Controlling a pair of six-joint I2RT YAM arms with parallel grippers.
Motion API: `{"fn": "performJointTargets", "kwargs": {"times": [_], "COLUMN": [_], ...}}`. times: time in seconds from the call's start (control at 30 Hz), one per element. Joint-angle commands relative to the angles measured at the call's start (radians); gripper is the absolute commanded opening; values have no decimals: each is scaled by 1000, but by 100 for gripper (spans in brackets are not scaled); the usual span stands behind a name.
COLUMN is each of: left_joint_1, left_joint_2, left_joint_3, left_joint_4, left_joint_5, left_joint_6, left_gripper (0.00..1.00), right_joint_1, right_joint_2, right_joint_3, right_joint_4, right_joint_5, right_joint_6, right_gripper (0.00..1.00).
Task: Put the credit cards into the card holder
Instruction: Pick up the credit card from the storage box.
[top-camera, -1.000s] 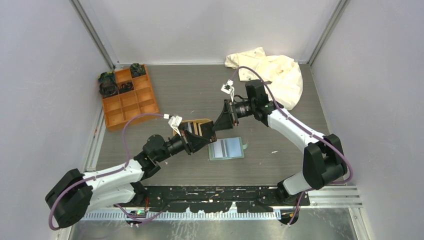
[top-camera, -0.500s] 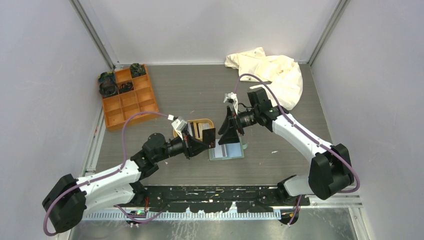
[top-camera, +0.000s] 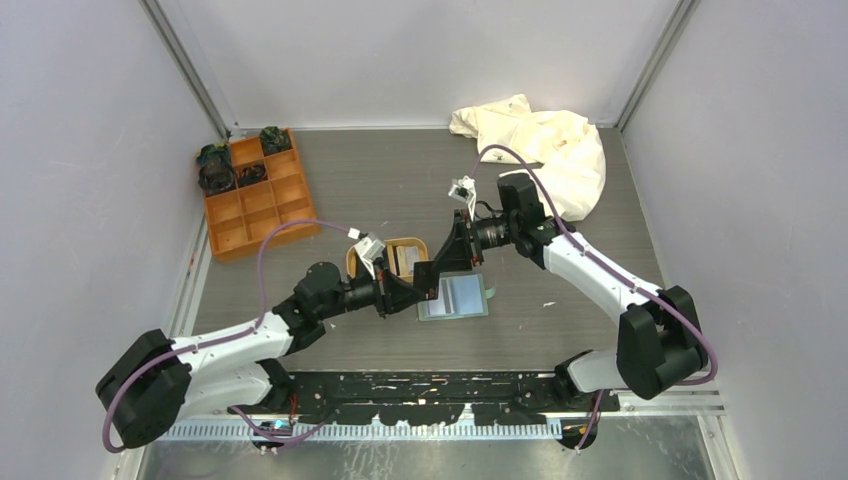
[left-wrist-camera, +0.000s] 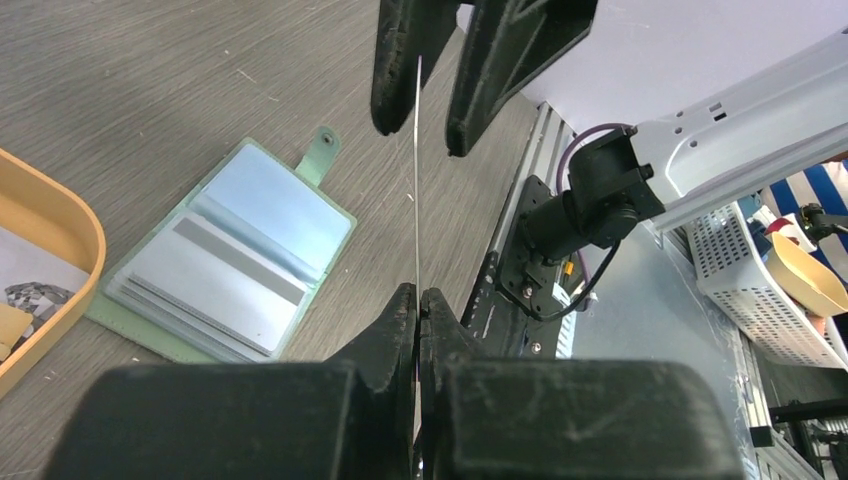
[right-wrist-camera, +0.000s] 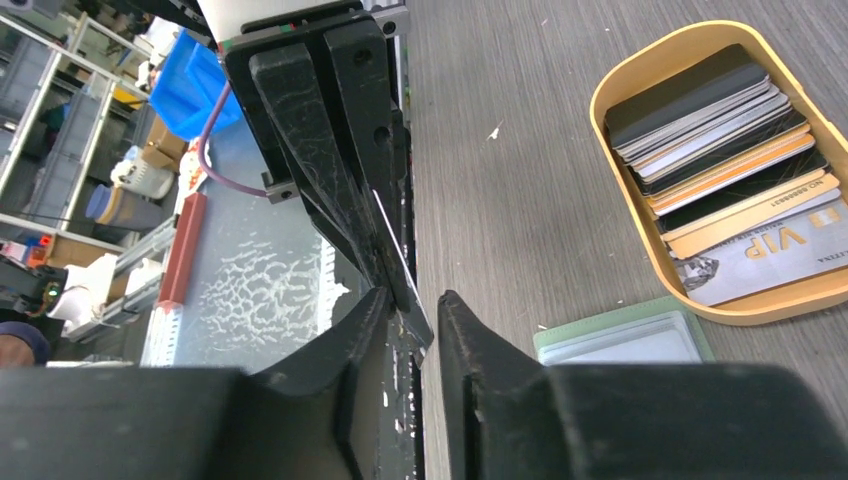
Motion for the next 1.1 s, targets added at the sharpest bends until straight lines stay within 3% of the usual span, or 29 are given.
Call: {"fn": "performJointTargets", "kwargs": {"times": [0.0, 0.1, 0.17, 0.27, 0.33, 0.43, 0.63, 0.83, 1.07], "left_joint_1": [-5, -4, -4, -4, -5, -4, -5, -68, -94], "left_joint_2": [3, 5, -1, -55, -111, -193, -215, -48, 194], "left_joint_3": [39, 38, 36, 37, 27, -15, -101, -83, 33], "left_joint_4": [76, 74, 63, -69, -172, -263, -233, -108, -47], "left_joint_5": [30, 31, 15, -79, -158, -250, -285, -304, -296], "left_joint_6": [-10, -17, -28, -41, -42, -72, -237, -297, -273], "left_gripper": [0, 0, 1, 28, 44, 54, 55, 54, 41], "right_joint_1": [6, 4, 5, -13, -54, -122, -196, -205, -244], "right_joint_2": [-13, -14, -15, -20, -13, 11, 75, 143, 165], "right_joint_3": [13, 17, 37, 73, 55, 19, -51, -90, -100], "right_joint_4": [75, 60, -34, -242, -240, -211, -209, -129, -131], "right_joint_5": [-56, -91, -98, -61, -49, 0, 193, 297, 336], "right_joint_6": [30, 13, -71, -228, -186, -85, 11, 110, 155], "right_gripper": [25, 12, 4, 1, 1, 1, 1, 1, 1]}}
